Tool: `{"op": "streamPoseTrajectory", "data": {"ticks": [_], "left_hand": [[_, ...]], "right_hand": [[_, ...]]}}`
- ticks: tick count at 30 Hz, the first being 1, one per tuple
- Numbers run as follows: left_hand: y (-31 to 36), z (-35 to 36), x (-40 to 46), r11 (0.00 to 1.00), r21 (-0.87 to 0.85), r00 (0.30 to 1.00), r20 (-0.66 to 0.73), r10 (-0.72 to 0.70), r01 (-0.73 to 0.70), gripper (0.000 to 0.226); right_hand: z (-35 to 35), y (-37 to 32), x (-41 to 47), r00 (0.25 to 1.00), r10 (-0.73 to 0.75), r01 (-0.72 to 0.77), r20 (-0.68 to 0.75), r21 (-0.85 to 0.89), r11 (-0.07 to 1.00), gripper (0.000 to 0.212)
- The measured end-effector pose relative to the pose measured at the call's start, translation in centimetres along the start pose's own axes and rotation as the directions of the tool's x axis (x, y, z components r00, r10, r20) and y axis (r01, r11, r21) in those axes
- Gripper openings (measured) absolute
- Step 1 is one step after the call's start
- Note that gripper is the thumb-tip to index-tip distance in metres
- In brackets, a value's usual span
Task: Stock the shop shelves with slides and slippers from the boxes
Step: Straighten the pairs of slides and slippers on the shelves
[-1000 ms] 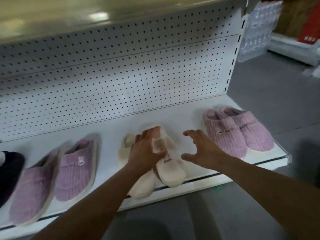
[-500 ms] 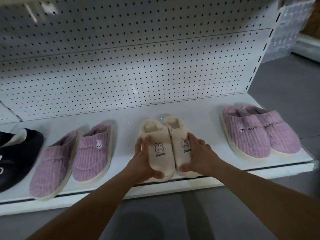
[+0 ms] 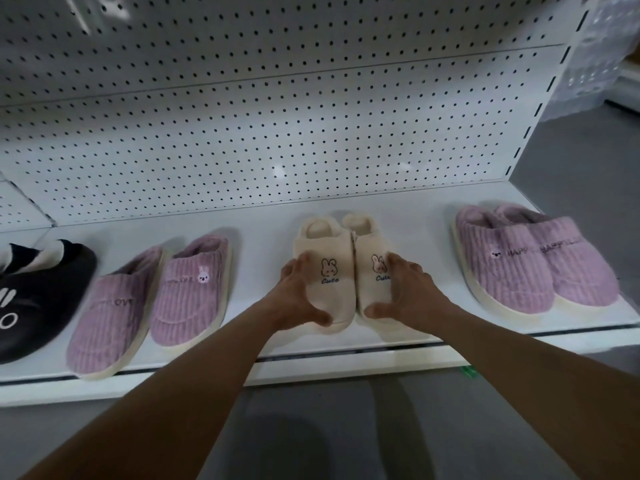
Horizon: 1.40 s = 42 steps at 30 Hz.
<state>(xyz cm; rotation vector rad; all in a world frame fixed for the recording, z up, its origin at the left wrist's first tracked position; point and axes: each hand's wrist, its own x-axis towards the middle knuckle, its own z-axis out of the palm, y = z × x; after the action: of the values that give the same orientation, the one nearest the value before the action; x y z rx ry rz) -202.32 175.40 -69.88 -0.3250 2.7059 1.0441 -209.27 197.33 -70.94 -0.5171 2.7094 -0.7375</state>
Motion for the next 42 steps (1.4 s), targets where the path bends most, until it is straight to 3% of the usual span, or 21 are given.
{"op": "streamPoseTrajectory", "data": {"ticks": [3, 6, 8, 13, 17, 23, 28, 33, 38, 42], "left_hand": [[0.6, -0.7, -1.1, 0.999, 0.041, 1.0, 0.022, -0.012, 0.011, 0.122], [1.1, -3.0, -3.1, 0.99, 0.137, 0.997, 0.082, 0.009, -0.02, 0.114], [0.7, -5.5, -4.9, 0.983, 0.183, 0.998, 0.069, 0.006, -0.018, 0.108], [-3.2, -11.5, -6.8, 0.992, 0.123, 0.995, -0.098, -0.022, 0.034, 0.1], [-8.8, -14.5, -8.6, 0.987, 0.16, 0.972, -0.231, 0.04, -0.002, 0.087], [-17.8, -17.3, -11.8, 0.958, 0.26, 0.963, -0.267, -0.048, 0.12, 0.134], [-21.5, -17.2, -12.5, 0.976, 0.078, 0.95, -0.256, -0.177, 0.202, 0.133], [-23.4, -17.4, -11.2, 0.984, 0.032, 0.95, -0.269, -0.159, 0.174, 0.126], [-22.2, -18.0, -10.0, 0.983, 0.036, 0.939, -0.302, -0.163, 0.182, 0.112], [-21.9, -18.2, -9.2, 0.982, -0.059, 0.937, -0.296, -0.188, 0.178, 0.111]], "right_hand": [[-0.4, -0.4, 0.0, 0.998, 0.037, -0.036, 0.057, -0.009, 0.999, 0.094], [-1.4, -2.1, -0.1, 0.99, 0.065, -0.067, -0.128, -0.016, 0.998, 0.069], [-2.1, -4.8, -0.1, 0.972, 0.012, -0.011, -0.233, 0.006, 1.0, 0.06], [-0.1, -13.1, 1.2, 0.974, -0.195, 0.195, -0.117, -0.009, 0.981, 0.057], [4.8, -18.6, 2.4, 0.983, -0.183, 0.181, 0.008, 0.115, 0.977, 0.066], [11.3, -23.9, 2.4, 0.958, -0.214, 0.19, 0.19, 0.138, 0.972, 0.1], [13.8, -26.6, 2.7, 0.984, -0.126, 0.098, 0.124, 0.211, 0.973, 0.112], [15.7, -27.9, 2.6, 0.997, -0.04, 0.034, 0.059, 0.091, 0.995, 0.13], [16.3, -27.9, 2.5, 1.0, -0.016, 0.017, -0.017, 0.088, 0.996, 0.131], [16.0, -27.4, 2.6, 0.999, -0.028, 0.032, -0.033, 0.108, 0.994, 0.125]]}}
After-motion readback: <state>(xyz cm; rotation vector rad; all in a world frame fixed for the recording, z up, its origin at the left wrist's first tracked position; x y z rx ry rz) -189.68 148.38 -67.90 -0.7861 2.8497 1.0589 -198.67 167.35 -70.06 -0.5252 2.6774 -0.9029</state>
